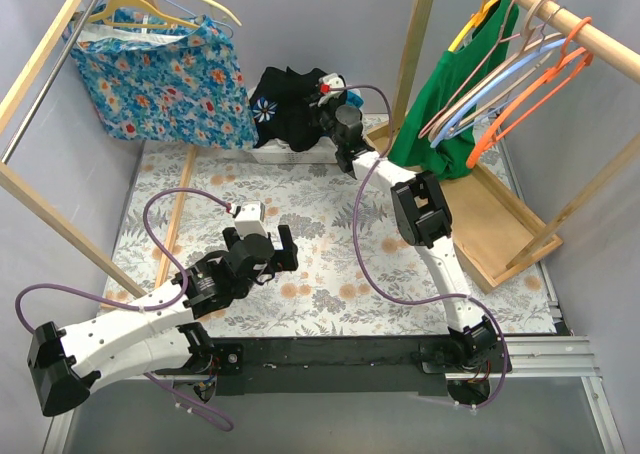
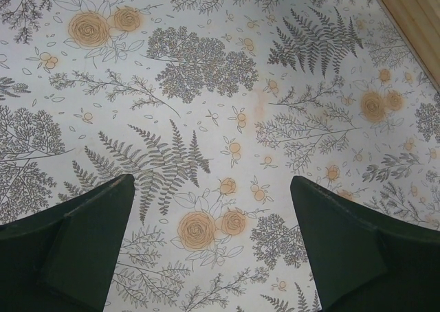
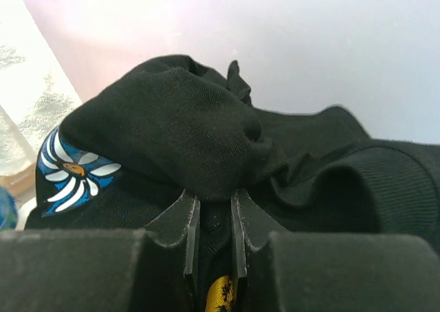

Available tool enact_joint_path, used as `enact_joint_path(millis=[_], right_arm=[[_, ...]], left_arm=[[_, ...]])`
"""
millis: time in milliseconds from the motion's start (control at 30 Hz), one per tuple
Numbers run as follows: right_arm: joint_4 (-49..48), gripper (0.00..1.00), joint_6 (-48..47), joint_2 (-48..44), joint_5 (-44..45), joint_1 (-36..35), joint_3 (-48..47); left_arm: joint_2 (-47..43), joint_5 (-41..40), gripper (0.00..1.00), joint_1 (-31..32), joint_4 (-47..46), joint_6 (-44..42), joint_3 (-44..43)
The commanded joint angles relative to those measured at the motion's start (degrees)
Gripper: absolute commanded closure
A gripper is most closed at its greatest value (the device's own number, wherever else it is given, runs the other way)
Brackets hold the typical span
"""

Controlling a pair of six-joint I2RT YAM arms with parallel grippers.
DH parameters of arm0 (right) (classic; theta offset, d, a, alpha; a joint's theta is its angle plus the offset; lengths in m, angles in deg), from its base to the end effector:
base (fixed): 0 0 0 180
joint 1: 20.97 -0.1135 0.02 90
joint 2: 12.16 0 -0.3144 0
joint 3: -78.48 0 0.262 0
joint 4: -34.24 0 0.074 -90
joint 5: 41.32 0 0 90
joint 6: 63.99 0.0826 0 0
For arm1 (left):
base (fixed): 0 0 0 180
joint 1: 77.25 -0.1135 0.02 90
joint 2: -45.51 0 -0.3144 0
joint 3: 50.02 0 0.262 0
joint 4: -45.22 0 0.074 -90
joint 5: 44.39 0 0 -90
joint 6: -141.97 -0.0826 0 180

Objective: Remove the t-shirt from the hanger
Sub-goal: Place the T-shirt in the bin.

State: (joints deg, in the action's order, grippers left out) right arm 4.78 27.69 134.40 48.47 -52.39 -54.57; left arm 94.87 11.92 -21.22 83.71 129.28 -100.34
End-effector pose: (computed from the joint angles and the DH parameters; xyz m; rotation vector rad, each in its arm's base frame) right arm 0.5867 0.3587 0.2686 -0.3389 1.2639 0.4965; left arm 0.1444 -0.1323 0.2695 -0.7174 2.0686 -0.7203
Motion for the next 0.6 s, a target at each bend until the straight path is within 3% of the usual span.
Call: enact_joint_path(millis=[0,33,67,133,167,267,500,567], right_arm=[[0.34,0.99,7.11,-2.77,1.53,-0.13,5.70],[0.16,0.98,7.29,-3.56,1.70,-0.13,6.86],[-0.02,0.85,7.55,-5.30,1.96,-0.22,8.00],[-0.37,0.70,7.91,-7.68,3.19,-0.22,11.77],[-0.19,0.56,8.00,-10.13,3.98,-0.31,12.84],[2.09,0.42,7.12,-15.49,7.49,-0.83,17.14],[1.30,0.37,4.22,-25.79,10.66,-1.98,28.39],[1.13,0.45,3.52,-28.68,11.37,-2.77,30.41]], left_arm=[[-1.99,-0.15,0.02,-0.13,-0.21,-0.24,0.25],[-2.25,-0.32,0.02,-0.13,-0.12,-0.06,0.34],[-2.60,-0.41,0.02,-0.13,0.14,0.02,0.43],[-3.57,-0.58,0.02,-0.13,0.32,0.20,0.69],[-3.66,-0.76,0.02,-0.13,0.58,0.20,0.61],[-4.45,-0.85,0.02,-0.13,1.11,0.64,0.52],[-5.77,-0.50,0.02,-0.13,1.11,0.55,0.61],[-6.03,-0.50,0.02,-0.13,1.55,0.55,0.34]])
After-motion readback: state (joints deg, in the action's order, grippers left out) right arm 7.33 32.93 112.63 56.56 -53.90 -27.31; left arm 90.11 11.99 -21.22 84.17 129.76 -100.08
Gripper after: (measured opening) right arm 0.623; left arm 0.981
